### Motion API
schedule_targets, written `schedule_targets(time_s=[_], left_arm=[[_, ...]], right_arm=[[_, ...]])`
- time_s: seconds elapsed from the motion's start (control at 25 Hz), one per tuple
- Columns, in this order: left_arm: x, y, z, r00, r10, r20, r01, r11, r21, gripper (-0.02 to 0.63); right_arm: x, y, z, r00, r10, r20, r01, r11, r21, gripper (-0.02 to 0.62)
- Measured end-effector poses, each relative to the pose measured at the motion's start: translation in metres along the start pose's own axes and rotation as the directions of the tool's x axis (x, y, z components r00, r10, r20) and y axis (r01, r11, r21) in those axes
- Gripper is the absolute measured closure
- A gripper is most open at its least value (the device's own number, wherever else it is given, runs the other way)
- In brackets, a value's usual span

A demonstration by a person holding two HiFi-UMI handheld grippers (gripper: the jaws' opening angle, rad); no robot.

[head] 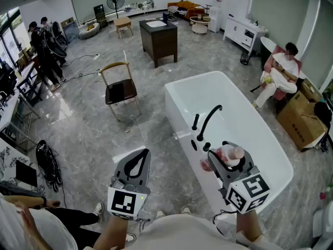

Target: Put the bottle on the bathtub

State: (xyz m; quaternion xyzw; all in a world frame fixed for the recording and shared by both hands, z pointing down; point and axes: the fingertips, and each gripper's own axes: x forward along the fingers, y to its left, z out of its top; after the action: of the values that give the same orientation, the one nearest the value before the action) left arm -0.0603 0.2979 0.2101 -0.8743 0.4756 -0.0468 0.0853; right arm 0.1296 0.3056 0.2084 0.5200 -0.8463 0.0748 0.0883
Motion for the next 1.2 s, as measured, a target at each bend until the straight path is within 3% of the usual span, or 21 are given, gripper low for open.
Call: schedule_targets(time_s=[0.44, 0.72, 1.2], left_arm=[[0.037, -0.036, -0.005, 0.999, 0.009, -0.033, -0.008, 1.0, 0.012, 0.584], [0.054, -0.062, -0.014, 0.998, 0.02, -0.057, -0.017, 0.998, 0.058, 0.584], [0.096, -0.046, -0.029, 0.997, 0.058, -0.054, -0.057, 0.998, 0.02, 0.584]], right_arm=[[-0.002, -0.048, -0.016, 0.999, 0.035, -0.017, -0.034, 0.999, 0.031, 0.36], [-0.005, -0.075, -0.031, 0.997, 0.069, -0.031, -0.068, 0.997, 0.02, 0.36], [0.046, -0.109, -0.047, 0.995, 0.076, -0.068, -0.074, 0.997, 0.023, 0.362]])
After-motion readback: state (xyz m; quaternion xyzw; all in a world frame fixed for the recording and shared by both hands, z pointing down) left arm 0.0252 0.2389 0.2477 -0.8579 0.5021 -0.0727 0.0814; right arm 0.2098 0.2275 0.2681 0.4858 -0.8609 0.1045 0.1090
